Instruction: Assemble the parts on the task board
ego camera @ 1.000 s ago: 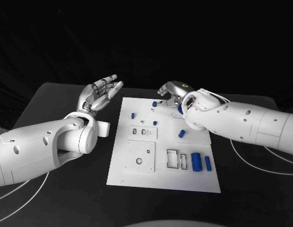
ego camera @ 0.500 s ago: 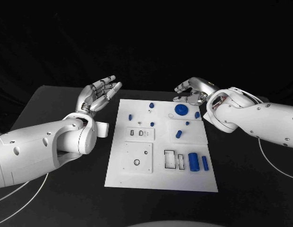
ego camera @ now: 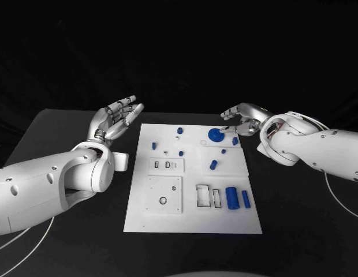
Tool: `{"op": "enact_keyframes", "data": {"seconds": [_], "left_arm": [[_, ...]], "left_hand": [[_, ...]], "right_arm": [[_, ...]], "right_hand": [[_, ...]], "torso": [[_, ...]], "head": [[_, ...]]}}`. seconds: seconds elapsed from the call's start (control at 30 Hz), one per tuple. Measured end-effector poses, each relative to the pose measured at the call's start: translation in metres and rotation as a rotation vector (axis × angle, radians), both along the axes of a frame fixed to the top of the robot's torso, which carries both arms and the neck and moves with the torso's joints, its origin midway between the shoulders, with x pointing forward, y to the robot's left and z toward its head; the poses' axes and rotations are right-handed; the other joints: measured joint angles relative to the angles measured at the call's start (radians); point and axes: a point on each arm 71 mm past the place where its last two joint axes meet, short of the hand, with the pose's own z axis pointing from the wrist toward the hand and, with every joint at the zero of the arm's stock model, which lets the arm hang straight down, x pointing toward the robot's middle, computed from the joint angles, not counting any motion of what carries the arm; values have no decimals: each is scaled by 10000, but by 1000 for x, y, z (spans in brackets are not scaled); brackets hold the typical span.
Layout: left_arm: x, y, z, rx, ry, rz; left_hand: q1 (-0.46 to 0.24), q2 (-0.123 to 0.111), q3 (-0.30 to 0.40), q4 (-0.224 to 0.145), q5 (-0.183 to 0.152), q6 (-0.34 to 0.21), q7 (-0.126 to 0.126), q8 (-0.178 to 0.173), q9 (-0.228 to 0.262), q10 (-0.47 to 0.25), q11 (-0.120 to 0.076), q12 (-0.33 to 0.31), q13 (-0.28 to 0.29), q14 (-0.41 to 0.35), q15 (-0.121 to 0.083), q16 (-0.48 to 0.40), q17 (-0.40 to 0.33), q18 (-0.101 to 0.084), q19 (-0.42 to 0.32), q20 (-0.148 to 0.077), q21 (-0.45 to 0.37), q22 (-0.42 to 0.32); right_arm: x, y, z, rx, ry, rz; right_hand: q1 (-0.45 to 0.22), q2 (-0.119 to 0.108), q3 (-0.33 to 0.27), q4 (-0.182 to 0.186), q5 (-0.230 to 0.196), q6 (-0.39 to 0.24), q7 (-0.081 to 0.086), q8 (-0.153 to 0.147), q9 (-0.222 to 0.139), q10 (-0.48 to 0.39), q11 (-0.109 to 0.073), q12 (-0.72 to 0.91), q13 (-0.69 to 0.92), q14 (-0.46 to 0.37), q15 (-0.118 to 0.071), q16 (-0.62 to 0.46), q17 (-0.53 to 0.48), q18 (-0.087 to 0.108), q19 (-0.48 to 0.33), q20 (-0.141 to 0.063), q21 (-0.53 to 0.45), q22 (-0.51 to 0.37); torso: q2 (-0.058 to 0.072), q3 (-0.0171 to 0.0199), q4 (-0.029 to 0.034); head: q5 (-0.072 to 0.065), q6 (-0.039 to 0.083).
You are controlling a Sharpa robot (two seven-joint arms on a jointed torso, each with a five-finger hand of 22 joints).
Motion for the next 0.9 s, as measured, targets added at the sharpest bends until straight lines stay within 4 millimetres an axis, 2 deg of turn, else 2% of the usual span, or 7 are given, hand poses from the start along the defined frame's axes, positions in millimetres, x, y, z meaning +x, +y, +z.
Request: {"op": "enact_keyframes", "data": {"seconds": [0.27, 0.37, 0.4, 0.5, 0.53, 0.63, 0.9], "left_arm": [[0, 0, -1, -1, 14, -11], [0, 0, -1, 1, 15, -5], [0, 0, -1, 2, 15, -2], [0, 1, -1, 4, 16, 5], [0, 1, -1, 5, 16, 7], [0, 1, -1, 5, 16, 9], [0, 2, -1, 5, 17, 10]], "left_hand": [[0, 0, 0, 0, 0, 0, 0, 0, 0, 0, 0, 0, 0, 0, 0, 0, 0, 0, 0, 0, 0, 1], [0, 0, 0, 0, 0, 0, 0, 0, 0, 0, 0, 0, 0, 0, 0, 0, 0, 0, 0, 0, 0, 1], [0, 0, 0, 0, 0, 0, 0, 0, 0, 0, 0, 0, 0, 0, 0, 0, 0, 0, 0, 0, 0, 1], [0, 0, 0, 0, 0, 0, 0, 0, -1, 0, 0, 0, 0, 0, 0, 0, 0, 0, 0, 0, 0, 1], [0, 0, 0, 0, 0, 0, 0, 0, 0, 0, 0, 0, 0, 0, 0, 0, 0, 0, 0, 0, 0, 1], [0, 0, 0, 0, 0, 0, 0, 0, 0, 0, 0, 0, 0, 0, 0, 0, 0, -1, 0, 0, 0, 1], [41, 41, 0, 0, 0, 0, 0, 0, -1, 0, 0, 0, 0, -36, 36, 0, 0, -1, -37, 37, 0, 2]], "right_arm": [[7, -4, -1, -109, -200, -270], [10, -5, -1, -112, -275, -351], [11, -6, -1, -125, -295, -376], [15, -5, -1, -173, -337, -377], [16, -4, -2, -207, -354, -365], [19, 1, -2, -362, -409, -277], [26, 14, -5, -1057, -429, -40]], "right_hand": [[-52, -52, -137, -107, 0, -675, -395, -13, 0, 3509, -445, 2238, 1282, -8, -167, -174, 3, 15, -2, -117, -339, -1], [-464, -143, -386, -163, 77, -961, -565, 22, 12, 2695, -644, 5440, 4540, -2, -475, -274, 8, 158, -229, -374, -667, -1], [-578, -59, -406, -204, 77, -780, -544, 68, 59, 2422, -649, 7415, 7062, -1, -500, -274, 8, 158, -275, -420, -743, -1], [-1314, 101, -461, -44, 97, 241, -617, 180, 226, 5054, -614, 12748, 11875, -2, -454, -43, 8, 157, -335, -480, -821, -2], [-1511, 65, -487, -18, 115, 519, -605, 188, 287, 5340, -332, 12751, 12217, 5, -423, 105, 8, 157, -294, -439, -738, -2], [-1935, -106, -527, 21, 335, 1409, -573, 507, 548, 6674, -758, 14892, 12410, 12, -410, 239, 7, 157, -44, -377, -144, -2], [-2526, -636, -46, -448, 1288, 2386, -617, 723, 1255, 6726, -809, 14956, 12415, -23, -374, 239, 6, -158, -46, -376, 828, -3]], "torso": [[3, -12, 36], [6, -16, 35], [7, -19, 34], [7, -24, 32], [7, -24, 31], [8, -19, 24], [8, -15, 24]], "head": [[-97, 40], [-96, 40], [-89, 35], [-76, 9], [-71, 7], [-48, -12], [-50, -39]]}}
